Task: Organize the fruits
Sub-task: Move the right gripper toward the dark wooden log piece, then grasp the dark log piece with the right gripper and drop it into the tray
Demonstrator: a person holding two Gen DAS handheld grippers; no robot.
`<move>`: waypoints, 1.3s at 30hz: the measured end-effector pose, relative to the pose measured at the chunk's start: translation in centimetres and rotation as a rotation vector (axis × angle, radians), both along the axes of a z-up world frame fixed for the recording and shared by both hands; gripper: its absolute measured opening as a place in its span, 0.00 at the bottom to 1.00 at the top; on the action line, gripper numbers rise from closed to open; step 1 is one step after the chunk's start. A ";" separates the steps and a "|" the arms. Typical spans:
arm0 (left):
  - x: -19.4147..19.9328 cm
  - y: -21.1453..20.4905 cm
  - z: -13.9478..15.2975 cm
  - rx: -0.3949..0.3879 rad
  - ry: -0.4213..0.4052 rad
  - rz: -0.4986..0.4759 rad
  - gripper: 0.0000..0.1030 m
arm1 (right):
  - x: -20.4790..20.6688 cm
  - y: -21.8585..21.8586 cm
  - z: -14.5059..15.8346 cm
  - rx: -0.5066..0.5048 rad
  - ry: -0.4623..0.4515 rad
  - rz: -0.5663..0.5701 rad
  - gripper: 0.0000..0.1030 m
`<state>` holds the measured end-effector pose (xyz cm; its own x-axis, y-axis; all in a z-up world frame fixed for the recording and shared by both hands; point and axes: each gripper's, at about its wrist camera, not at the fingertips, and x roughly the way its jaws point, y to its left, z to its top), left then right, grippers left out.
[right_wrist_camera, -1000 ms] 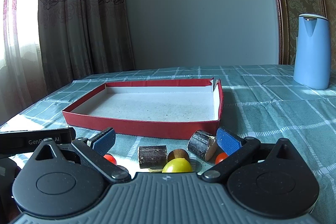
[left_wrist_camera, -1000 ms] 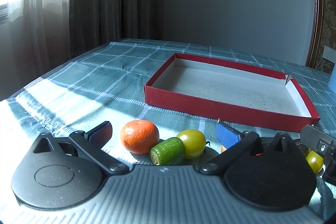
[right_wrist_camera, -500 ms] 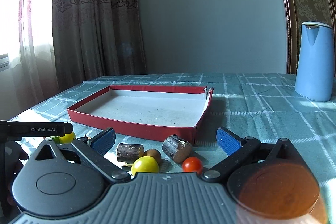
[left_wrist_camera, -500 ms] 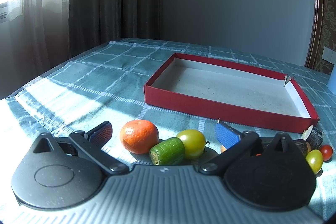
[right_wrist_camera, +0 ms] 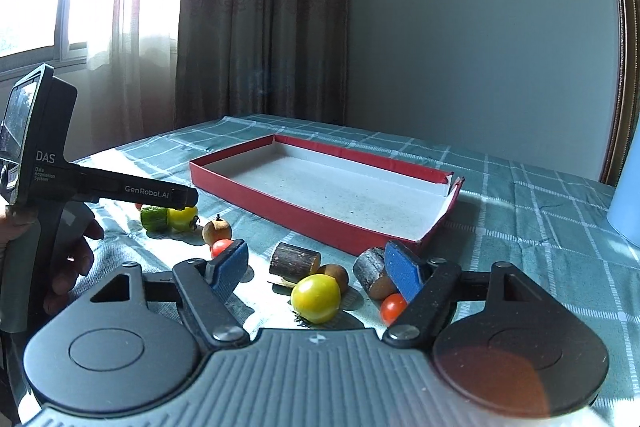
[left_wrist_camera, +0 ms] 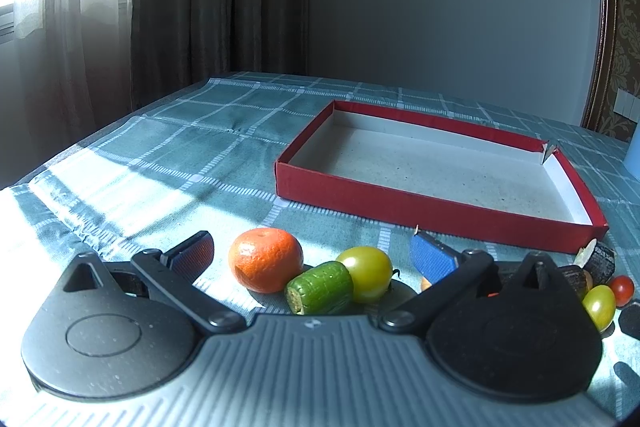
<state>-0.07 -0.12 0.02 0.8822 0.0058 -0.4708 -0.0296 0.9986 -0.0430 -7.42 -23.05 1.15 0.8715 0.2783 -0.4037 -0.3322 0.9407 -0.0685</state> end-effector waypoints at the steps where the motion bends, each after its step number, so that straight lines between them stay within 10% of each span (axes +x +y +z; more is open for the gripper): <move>1: 0.0 0.0 0.0 0.000 0.000 0.000 1.00 | 0.4 0.6 -0.1 -0.016 0.006 0.006 0.73; 6: 0.0 0.0 0.0 -0.001 0.000 0.000 1.00 | 2.5 2.5 -0.7 -0.064 0.041 0.004 0.72; 17: 0.0 -0.2 0.1 -0.004 -0.001 -0.003 1.00 | 5.0 3.1 -2.1 -0.061 0.115 -0.032 0.34; 28: 0.0 -0.2 0.1 -0.003 0.001 -0.004 1.00 | 6.2 -0.9 2.3 0.078 -0.026 -0.133 0.34; 39: 0.0 0.0 0.0 -0.007 0.003 -0.011 1.00 | 12.4 -2.3 -0.8 -0.037 0.087 -0.205 0.34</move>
